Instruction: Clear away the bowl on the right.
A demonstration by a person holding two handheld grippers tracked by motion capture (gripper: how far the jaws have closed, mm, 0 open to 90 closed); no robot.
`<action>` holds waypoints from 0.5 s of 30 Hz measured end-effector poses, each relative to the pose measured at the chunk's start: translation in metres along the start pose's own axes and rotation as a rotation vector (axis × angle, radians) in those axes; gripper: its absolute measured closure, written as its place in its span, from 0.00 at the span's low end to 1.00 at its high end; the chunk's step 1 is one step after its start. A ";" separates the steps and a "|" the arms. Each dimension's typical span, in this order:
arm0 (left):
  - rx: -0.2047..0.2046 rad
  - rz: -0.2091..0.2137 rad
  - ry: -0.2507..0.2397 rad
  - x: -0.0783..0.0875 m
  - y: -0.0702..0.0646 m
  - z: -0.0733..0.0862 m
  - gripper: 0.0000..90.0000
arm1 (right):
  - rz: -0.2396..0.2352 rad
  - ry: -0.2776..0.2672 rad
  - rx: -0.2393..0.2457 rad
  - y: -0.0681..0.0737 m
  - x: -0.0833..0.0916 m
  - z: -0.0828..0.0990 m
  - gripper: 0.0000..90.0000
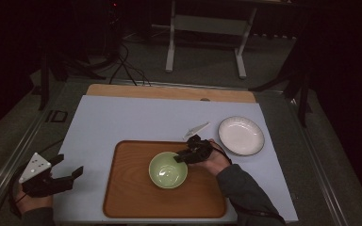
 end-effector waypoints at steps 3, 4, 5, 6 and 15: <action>0.000 -0.001 0.001 0.000 0.000 0.000 0.18 | -0.005 -0.015 -0.005 -0.003 0.008 0.000 0.78; 0.000 -0.001 0.001 0.000 0.000 0.000 0.18 | -0.008 -0.019 -0.007 -0.003 0.011 0.000 0.78; 0.000 -0.001 0.001 0.000 0.000 0.000 0.18 | -0.009 -0.024 -0.008 -0.004 0.013 0.000 0.78; -0.001 -0.001 0.003 0.000 0.000 0.000 0.17 | -0.009 -0.029 -0.006 -0.004 0.016 0.000 0.77; 0.000 -0.002 0.004 0.000 0.000 0.000 0.17 | 0.025 -0.085 -0.024 -0.014 0.040 0.005 0.78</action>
Point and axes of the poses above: each handheld gripper's, and its own axes: x roughly backward along the jaws, z roughly out of its underside, y roughly to its left, the point moved 1 cm from there along -x, roughly forward along the jaws, and after that the axes turned 12 degrees about -x, right-handed, at the moved point
